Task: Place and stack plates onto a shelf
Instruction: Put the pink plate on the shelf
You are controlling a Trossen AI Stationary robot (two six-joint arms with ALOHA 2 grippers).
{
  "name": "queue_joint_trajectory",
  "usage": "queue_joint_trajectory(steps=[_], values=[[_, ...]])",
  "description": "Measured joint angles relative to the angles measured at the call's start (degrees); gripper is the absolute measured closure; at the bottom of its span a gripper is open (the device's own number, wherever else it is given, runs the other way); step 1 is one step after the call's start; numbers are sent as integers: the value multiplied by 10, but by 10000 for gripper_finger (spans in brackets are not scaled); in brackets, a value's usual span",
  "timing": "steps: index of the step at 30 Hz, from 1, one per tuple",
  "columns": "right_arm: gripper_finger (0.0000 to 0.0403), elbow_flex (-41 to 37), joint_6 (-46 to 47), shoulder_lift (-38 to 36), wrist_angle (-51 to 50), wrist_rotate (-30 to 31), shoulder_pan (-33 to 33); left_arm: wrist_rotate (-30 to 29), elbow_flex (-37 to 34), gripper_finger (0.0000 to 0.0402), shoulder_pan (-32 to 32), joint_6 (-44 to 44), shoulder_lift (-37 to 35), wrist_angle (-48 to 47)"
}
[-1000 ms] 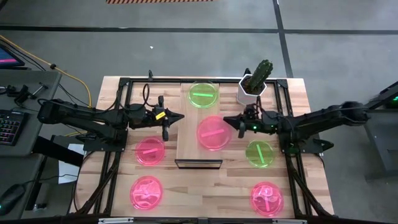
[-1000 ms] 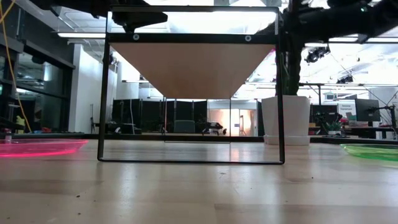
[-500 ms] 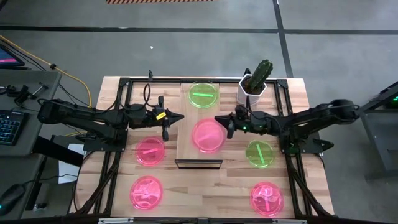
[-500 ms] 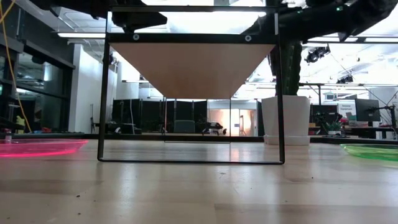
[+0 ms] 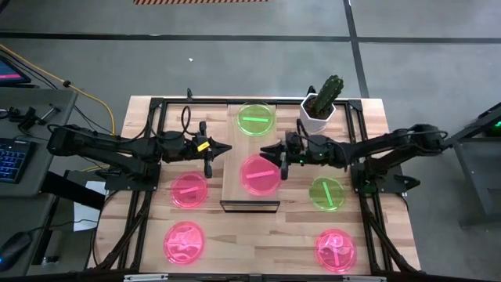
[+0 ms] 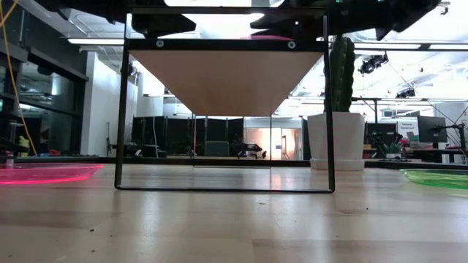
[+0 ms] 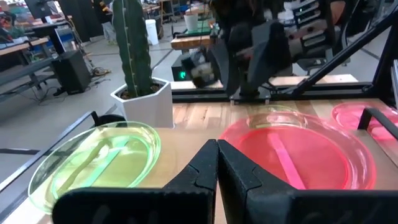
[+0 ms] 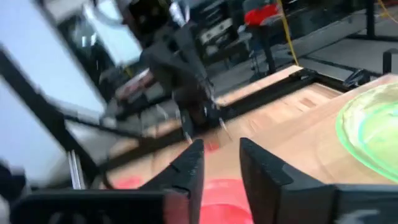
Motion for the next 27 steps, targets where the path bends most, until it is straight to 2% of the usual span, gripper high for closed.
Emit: queue_joint_trajectory(steps=[5,12,20,27], values=[[273,1,-119,-80,-173,-17,7,0,0,401,0,0,0,-7],[270,1,-285,-177,-353,-8,54,0,0,401,0,0,0,1],[277,1,-275,-209,-472,67,127,0,0,402,0,0,0,3],[346,1,-253,-188,-485,75,167,0,0,401,0,0,0,4]])
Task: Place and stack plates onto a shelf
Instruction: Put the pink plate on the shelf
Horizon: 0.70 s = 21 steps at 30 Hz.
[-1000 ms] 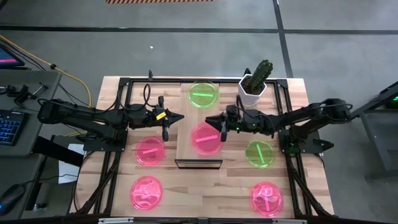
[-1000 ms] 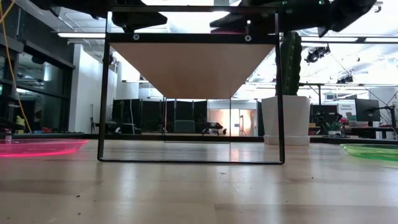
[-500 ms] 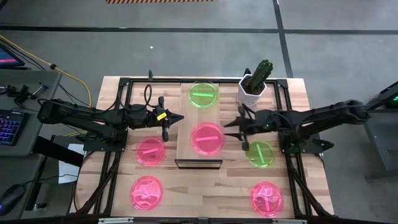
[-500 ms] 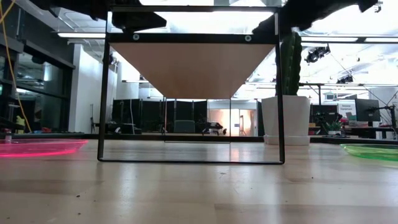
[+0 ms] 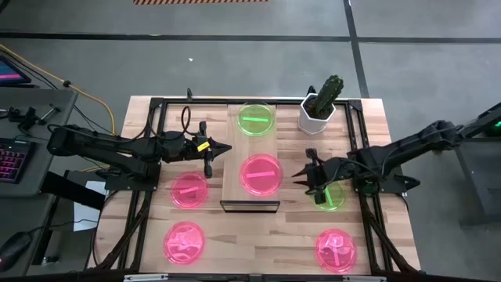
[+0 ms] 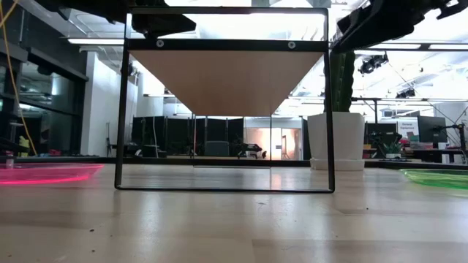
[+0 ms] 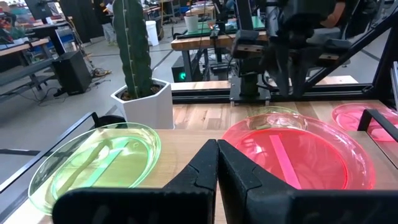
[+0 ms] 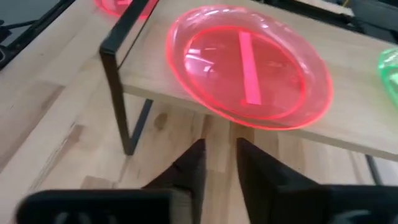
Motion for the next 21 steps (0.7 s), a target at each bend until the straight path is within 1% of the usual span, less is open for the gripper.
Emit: queue_joint_trajectory(steps=[3,4,6,10,15,21], values=[[388,0,15,8,0,1,6,0,0,402,0,0,0,0],[395,0,20,11,0,1,7,0,0,402,0,0,0,0],[396,0,29,21,1,8,6,0,0,402,0,0,0,0],[399,0,36,54,14,47,-5,0,0,401,0,0,0,6],[400,-1,36,77,58,50,-15,0,0,401,0,0,0,10],[402,-1,35,78,71,60,-21,0,0,402,0,0,0,10]])
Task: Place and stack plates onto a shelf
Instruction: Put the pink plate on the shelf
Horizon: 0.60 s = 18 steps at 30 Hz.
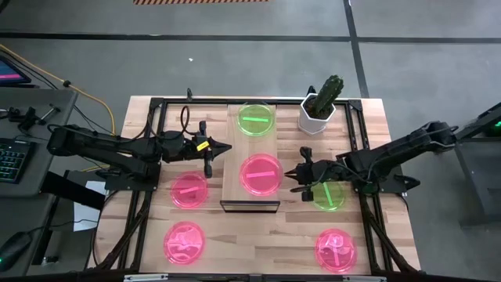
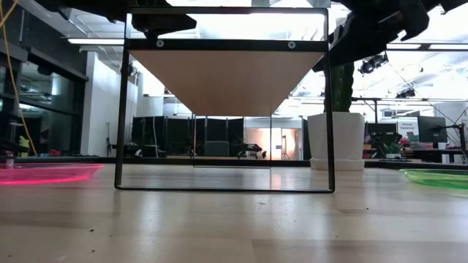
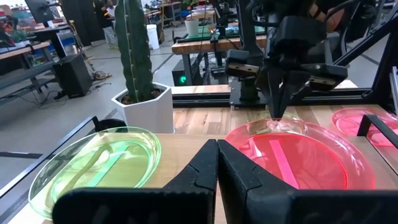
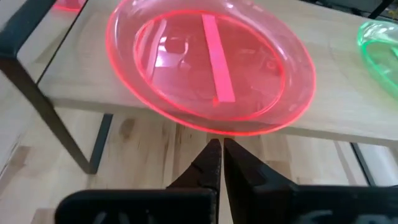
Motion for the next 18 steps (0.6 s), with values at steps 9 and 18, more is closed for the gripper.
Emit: queue_joint_trajectory(steps=[9,18], values=[[402,0,-5,0,56,-19,-23,0,0,401,0,0,0,4],[403,0,-7,-14,4,5,-29,0,0,401,0,0,0,-2]])
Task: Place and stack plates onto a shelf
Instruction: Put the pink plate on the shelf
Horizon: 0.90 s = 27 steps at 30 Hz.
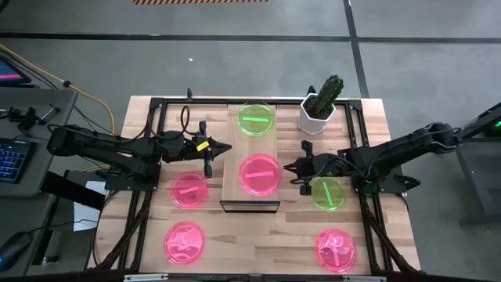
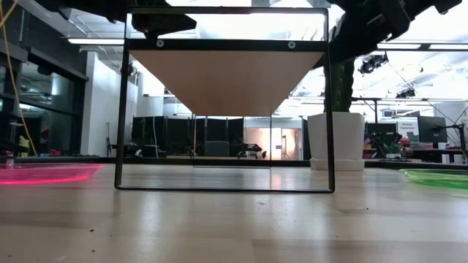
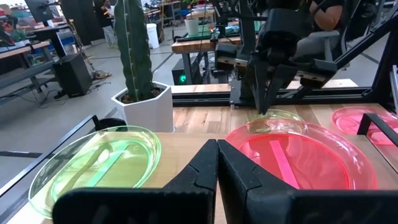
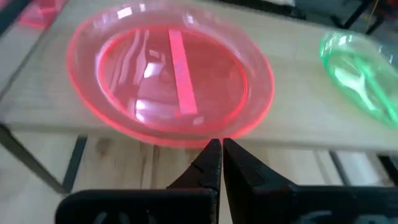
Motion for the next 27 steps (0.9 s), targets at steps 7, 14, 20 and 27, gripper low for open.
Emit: queue_joint_trajectory(steps=[7,14,20,27], values=[[403,0,21,18,2,-26,0,0,0,402,0,0,0,-5],[403,0,18,39,57,-42,0,0,0,401,0,0,0,5],[403,0,6,61,82,-43,0,0,0,401,0,1,0,5],[403,0,-30,76,114,-42,0,0,0,402,0,1,0,1]])
